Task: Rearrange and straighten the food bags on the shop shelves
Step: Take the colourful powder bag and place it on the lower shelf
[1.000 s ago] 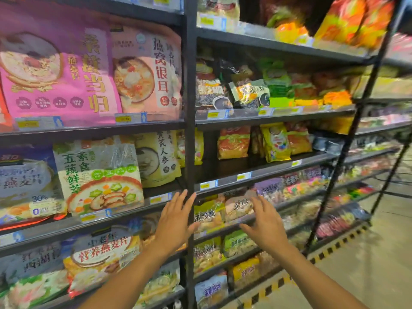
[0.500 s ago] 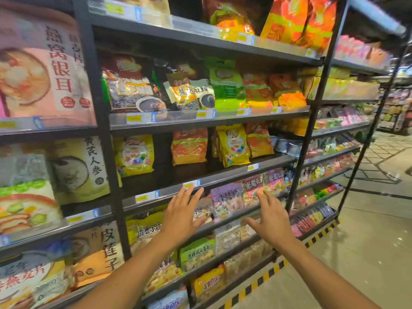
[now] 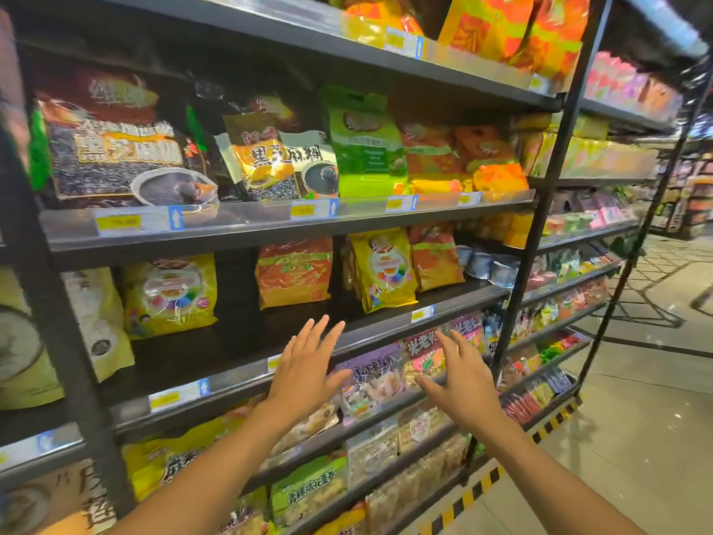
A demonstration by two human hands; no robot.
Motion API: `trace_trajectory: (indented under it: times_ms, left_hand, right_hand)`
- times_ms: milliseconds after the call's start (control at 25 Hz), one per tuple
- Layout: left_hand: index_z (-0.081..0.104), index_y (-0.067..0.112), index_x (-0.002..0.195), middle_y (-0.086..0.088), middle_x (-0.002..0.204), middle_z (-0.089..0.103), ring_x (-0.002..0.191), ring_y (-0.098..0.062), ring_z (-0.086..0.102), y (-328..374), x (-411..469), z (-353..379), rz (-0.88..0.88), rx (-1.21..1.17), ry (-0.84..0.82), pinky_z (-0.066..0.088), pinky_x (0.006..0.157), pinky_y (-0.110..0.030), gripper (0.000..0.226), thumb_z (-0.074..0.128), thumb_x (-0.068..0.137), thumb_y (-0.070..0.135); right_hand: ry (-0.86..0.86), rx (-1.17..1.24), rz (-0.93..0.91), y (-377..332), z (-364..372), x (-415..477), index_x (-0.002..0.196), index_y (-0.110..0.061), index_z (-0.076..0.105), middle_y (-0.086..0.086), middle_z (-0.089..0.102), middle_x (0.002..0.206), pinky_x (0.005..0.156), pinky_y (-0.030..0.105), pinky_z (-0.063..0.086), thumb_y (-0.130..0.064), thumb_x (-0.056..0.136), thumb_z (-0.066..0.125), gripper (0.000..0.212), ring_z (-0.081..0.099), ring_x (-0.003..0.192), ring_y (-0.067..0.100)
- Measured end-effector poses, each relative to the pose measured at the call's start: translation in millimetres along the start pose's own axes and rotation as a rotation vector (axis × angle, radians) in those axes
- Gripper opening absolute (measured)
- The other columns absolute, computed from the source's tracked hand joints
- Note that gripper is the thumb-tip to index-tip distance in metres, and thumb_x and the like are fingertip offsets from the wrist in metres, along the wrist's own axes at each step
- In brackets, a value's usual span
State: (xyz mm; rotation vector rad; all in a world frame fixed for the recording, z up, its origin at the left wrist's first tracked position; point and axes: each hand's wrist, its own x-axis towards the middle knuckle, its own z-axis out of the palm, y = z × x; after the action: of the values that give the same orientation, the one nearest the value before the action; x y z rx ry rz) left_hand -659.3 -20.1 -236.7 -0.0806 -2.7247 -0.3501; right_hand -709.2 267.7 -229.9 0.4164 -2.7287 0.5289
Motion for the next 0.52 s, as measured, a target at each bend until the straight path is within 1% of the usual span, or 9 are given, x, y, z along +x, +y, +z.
trace_trajectory:
  times_ms: [80,160,280,400,440,520]
  left_hand:
    - [0.004,0.039,0.163,0.006,0.173,-0.003,0.160,-0.020,-0.005,-8,36,11,-0.010,-0.024,0.007,0.012,0.128,-0.047,0.083,0.050,0.098,0.062]
    - [0.004,0.039,0.163,0.006,0.173,-0.002,0.160,-0.020,-0.004,-15,73,19,-0.002,-0.052,-0.004,0.016,0.128,-0.049,0.083,0.051,0.098,0.061]
    - [0.007,0.039,0.163,0.006,0.173,0.002,0.160,-0.021,0.001,-21,119,31,-0.011,-0.101,-0.023,0.018,0.126,-0.050,0.082,0.053,0.098,0.060]
    - [0.008,0.040,0.162,0.001,0.171,0.014,0.157,-0.026,0.016,-22,156,45,-0.045,-0.122,-0.037,0.028,0.123,-0.051,0.084,0.055,0.096,0.061]
    - [0.008,0.040,0.162,0.000,0.169,0.021,0.154,-0.027,0.024,-22,168,50,-0.063,-0.129,-0.051,0.033,0.120,-0.051,0.084,0.055,0.095,0.061]
    - [0.011,0.039,0.161,-0.003,0.161,0.038,0.142,-0.029,0.044,-25,193,61,-0.112,-0.156,-0.081,0.045,0.110,-0.050,0.083,0.055,0.094,0.063]
  right_hand:
    - [-0.010,0.008,0.008,9,11,34,0.162,-0.027,0.024,0.003,0.024,0.169,0.123,0.047,0.033,-0.070,0.088,0.061,0.093,0.024,0.156,0.025]
    - [-0.022,0.016,0.020,16,20,68,0.162,-0.024,0.025,0.004,0.024,0.169,0.123,0.046,0.032,-0.069,0.088,0.061,0.094,0.024,0.155,0.024]
    - [-0.021,0.026,0.039,26,31,110,0.162,-0.022,0.026,0.004,0.025,0.168,0.123,0.045,0.032,-0.068,0.088,0.062,0.094,0.025,0.155,0.025]
    - [-0.021,0.051,0.051,36,42,147,0.162,-0.021,0.026,0.004,0.027,0.167,0.123,0.045,0.033,-0.066,0.088,0.064,0.094,0.028,0.153,0.025]
    - [-0.016,0.054,0.047,39,46,160,0.161,-0.021,0.027,0.004,0.027,0.167,0.123,0.045,0.033,-0.066,0.088,0.065,0.095,0.028,0.153,0.025]
    - [-0.021,0.062,0.036,47,56,188,0.161,-0.020,0.026,0.004,0.027,0.167,0.122,0.044,0.033,-0.065,0.088,0.065,0.094,0.028,0.154,0.024]
